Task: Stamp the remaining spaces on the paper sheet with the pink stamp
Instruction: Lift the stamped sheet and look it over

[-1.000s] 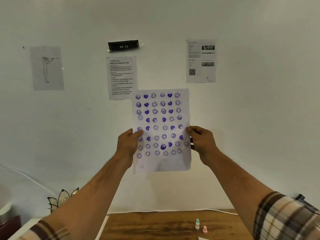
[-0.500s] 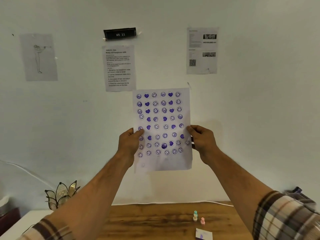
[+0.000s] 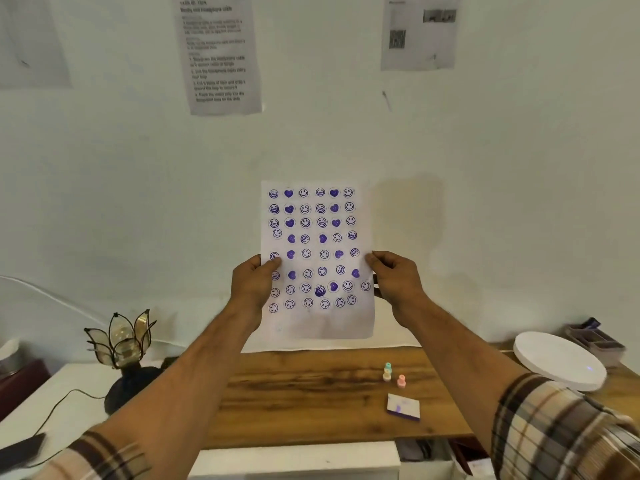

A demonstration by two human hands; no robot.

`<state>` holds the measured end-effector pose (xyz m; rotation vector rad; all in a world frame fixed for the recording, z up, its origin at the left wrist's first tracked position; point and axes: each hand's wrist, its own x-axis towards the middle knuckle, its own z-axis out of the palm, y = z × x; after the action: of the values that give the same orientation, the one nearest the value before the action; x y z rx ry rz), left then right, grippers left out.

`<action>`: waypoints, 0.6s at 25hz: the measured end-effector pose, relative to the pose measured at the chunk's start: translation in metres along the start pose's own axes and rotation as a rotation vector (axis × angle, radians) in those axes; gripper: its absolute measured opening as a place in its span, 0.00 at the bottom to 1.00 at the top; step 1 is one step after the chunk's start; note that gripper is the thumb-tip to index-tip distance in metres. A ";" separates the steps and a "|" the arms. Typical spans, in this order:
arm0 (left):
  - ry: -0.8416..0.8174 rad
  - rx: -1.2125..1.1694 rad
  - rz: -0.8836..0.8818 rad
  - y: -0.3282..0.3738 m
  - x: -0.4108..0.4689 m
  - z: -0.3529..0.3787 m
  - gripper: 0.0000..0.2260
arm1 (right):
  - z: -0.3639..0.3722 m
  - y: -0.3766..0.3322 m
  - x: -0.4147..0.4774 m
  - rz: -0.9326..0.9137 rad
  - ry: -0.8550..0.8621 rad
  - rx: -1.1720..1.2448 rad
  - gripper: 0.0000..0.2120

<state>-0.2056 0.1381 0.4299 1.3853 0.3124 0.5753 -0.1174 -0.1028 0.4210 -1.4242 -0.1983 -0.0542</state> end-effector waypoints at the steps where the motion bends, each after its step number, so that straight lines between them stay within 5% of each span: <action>1: 0.007 0.018 -0.019 -0.014 0.005 -0.002 0.04 | 0.000 0.013 0.004 0.020 0.005 -0.012 0.07; 15: 0.051 0.283 -0.254 -0.216 0.072 -0.016 0.03 | -0.004 0.232 0.053 0.331 0.069 -0.111 0.12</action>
<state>-0.1121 0.1741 0.2245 1.5739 0.6199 0.3651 -0.0286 -0.0680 0.2032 -1.5470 0.1002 0.1591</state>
